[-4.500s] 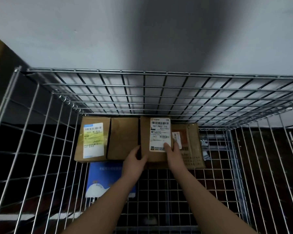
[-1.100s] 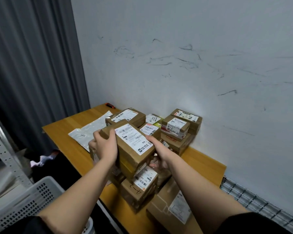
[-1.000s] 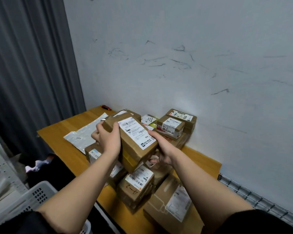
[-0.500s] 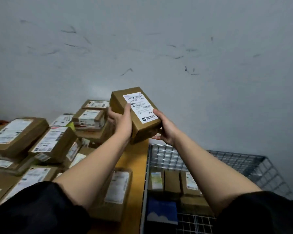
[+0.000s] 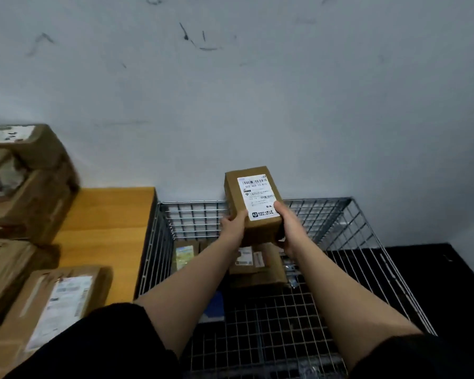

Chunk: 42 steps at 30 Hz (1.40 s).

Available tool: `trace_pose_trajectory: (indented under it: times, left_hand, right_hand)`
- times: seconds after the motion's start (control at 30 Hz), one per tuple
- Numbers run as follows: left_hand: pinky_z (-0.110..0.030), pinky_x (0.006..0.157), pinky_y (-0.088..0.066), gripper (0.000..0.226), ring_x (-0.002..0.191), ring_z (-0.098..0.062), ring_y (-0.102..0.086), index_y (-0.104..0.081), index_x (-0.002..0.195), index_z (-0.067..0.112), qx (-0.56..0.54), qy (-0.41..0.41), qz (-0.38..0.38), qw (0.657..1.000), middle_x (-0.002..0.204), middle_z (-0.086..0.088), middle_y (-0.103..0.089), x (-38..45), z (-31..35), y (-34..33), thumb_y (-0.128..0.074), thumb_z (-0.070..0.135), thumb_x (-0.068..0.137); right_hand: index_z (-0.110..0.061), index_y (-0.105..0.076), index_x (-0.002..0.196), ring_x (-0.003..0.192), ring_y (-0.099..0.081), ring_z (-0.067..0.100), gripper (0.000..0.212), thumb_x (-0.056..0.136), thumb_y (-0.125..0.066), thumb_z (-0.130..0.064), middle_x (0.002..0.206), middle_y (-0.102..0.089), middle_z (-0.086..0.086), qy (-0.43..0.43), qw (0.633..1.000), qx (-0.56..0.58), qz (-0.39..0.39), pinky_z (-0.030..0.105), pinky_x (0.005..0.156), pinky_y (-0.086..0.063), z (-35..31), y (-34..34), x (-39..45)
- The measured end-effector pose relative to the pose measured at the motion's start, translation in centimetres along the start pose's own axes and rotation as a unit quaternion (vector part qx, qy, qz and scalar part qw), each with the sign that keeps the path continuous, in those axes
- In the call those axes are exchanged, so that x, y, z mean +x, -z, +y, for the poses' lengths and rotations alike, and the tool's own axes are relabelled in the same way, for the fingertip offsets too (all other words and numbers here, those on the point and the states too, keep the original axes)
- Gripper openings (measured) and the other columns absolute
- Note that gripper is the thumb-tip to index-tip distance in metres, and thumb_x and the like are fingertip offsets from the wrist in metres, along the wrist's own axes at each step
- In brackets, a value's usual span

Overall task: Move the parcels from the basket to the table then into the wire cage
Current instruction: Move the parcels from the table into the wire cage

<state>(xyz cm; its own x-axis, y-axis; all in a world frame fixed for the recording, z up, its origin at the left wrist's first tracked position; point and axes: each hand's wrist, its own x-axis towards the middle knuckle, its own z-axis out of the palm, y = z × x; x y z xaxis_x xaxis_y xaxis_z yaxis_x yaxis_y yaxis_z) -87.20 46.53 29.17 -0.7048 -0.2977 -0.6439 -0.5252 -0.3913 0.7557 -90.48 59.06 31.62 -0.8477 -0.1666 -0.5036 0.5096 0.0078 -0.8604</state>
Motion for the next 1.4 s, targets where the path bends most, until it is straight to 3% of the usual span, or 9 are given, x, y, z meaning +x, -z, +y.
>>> trace_pose_trajectory:
  times: [0.27,0.37,0.47,0.6,0.8,0.93,1.07,1.27,1.4]
  left_hand:
    - [-0.036,0.066,-0.056,0.055,0.107,-0.028,-0.060,-0.033,0.144,0.030,0.038,0.060,-0.026,0.997,0.132,-0.003,-0.055,8.8,-8.2,-6.5,-0.052,0.042,0.094]
    - [-0.042,0.081,-0.054,0.056,0.113,-0.027,-0.057,-0.031,0.146,0.032,0.041,0.081,-0.008,0.996,0.136,-0.003,-0.051,12.3,-11.1,-7.6,-0.052,0.038,0.095]
    - [-0.035,0.074,-0.050,0.053,0.109,-0.025,-0.054,-0.034,0.145,0.029,0.057,0.083,0.011,0.995,0.136,-0.005,-0.050,16.3,-14.1,-8.2,-0.053,0.031,0.096]
    - [-0.045,0.087,-0.053,0.054,0.114,-0.027,-0.053,-0.035,0.146,0.027,0.106,0.093,0.017,0.990,0.136,-0.006,-0.049,22.0,-18.7,-9.2,-0.054,0.030,0.095]
    - [-0.032,0.070,-0.054,0.052,0.102,-0.024,-0.060,-0.038,0.144,0.024,0.183,0.071,0.039,0.980,0.137,-0.004,-0.050,28.1,-23.5,-9.6,-0.055,0.030,0.095]
    - [-0.041,0.083,-0.056,0.047,0.102,-0.024,-0.062,-0.047,0.138,0.021,0.280,0.041,0.087,0.955,0.134,-0.005,-0.054,30.4,-25.3,-9.4,-0.058,0.030,0.093]
    - [-0.032,0.099,-0.045,0.047,0.119,-0.023,-0.052,-0.043,0.142,0.014,0.390,-0.008,0.087,0.917,0.141,-0.008,-0.043,31.0,-25.7,-9.4,-0.053,0.025,0.097]
    - [-0.026,0.095,-0.043,0.049,0.116,-0.017,-0.052,-0.040,0.142,0.019,0.413,-0.043,0.061,0.908,0.138,-0.003,-0.044,31.2,-26.4,-9.2,-0.055,0.022,0.095]
    - [-0.025,0.095,-0.044,0.044,0.119,-0.015,-0.049,-0.045,0.138,0.020,0.468,-0.104,0.071,0.875,0.136,-0.002,-0.046,31.1,-26.7,-8.4,-0.053,0.021,0.095]
  right_hand:
    - [-0.020,-0.050,0.132,0.088,-0.063,0.019,0.036,0.099,-0.047,-0.036,0.113,-0.065,0.007,-0.089,0.996,-0.020,0.012,0.026,0.058,-0.049,7.8,8.8,10.8]
    - [-0.025,-0.047,0.128,0.087,-0.060,0.016,0.030,0.099,-0.048,-0.034,0.102,-0.061,-0.001,-0.113,0.993,-0.025,0.024,0.029,0.059,-0.049,10.9,10.5,14.2]
    - [-0.019,-0.044,0.138,0.099,-0.059,0.021,0.042,0.099,-0.049,-0.034,0.116,-0.059,0.005,-0.136,0.990,-0.040,0.023,0.034,0.066,-0.053,14.6,12.0,18.0]
    - [-0.018,-0.037,0.145,0.096,-0.058,0.019,0.047,0.101,-0.047,-0.029,0.120,-0.056,0.008,-0.152,0.987,-0.040,0.033,0.031,0.065,-0.051,19.6,13.8,22.7]
    - [-0.017,-0.036,0.146,0.098,-0.056,0.020,0.048,0.101,-0.046,-0.029,0.128,-0.054,0.010,-0.164,0.985,-0.036,0.040,0.027,0.063,-0.049,25.0,15.2,28.4]
    - [-0.015,-0.035,0.146,0.086,-0.056,0.009,0.047,0.101,-0.046,-0.026,0.122,-0.054,0.007,-0.164,0.985,-0.041,0.030,0.026,0.064,-0.050,27.2,15.0,31.2]
    - [-0.017,-0.038,0.144,0.094,-0.059,0.017,0.044,0.102,-0.044,-0.028,0.126,-0.057,0.008,-0.161,0.986,-0.038,0.020,0.026,0.066,-0.051,28.3,14.4,33.3]
    - [-0.020,-0.034,0.147,0.112,-0.058,0.025,0.045,0.102,-0.044,-0.019,0.133,-0.056,0.009,-0.134,0.988,-0.065,0.029,0.043,0.095,-0.051,29.8,14.0,35.1]
    - [-0.019,-0.031,0.147,0.110,-0.056,0.021,0.051,0.100,-0.048,-0.010,0.130,-0.056,0.007,-0.124,0.990,-0.070,0.025,0.038,0.099,-0.047,30.3,13.7,35.3]
